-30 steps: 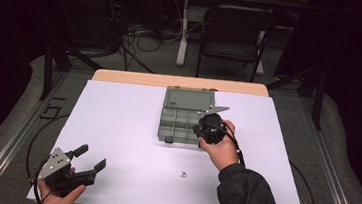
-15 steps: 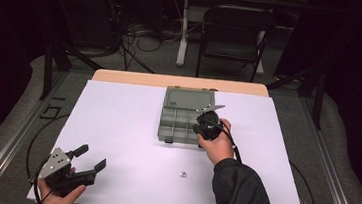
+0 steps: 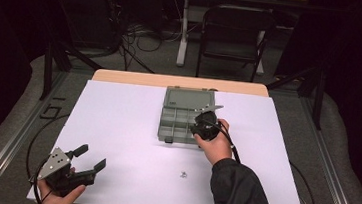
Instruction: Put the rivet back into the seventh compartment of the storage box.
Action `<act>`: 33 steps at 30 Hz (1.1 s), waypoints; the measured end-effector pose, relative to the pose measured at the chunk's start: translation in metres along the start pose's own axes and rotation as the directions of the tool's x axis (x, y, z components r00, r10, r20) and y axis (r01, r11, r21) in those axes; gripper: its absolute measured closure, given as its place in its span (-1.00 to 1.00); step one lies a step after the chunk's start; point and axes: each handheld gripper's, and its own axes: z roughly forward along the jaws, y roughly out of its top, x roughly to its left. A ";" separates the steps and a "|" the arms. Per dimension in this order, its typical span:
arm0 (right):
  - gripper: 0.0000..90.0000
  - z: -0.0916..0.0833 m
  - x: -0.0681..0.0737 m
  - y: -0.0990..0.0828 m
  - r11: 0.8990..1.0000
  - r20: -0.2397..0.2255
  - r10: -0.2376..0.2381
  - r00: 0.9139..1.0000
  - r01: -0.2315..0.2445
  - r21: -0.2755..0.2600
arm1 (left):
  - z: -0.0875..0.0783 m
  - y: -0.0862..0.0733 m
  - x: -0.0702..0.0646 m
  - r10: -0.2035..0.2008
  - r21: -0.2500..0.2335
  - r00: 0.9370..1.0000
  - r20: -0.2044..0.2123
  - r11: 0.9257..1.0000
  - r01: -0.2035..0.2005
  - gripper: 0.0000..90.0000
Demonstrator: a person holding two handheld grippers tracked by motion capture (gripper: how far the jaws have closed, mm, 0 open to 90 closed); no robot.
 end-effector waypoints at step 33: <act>0.07 -0.089 0.029 -0.108 0.970 0.021 -0.048 0.999 0.051 -0.239 | 0.001 0.001 -0.001 0.000 -0.004 1.000 -0.013 1.000 0.000 -0.60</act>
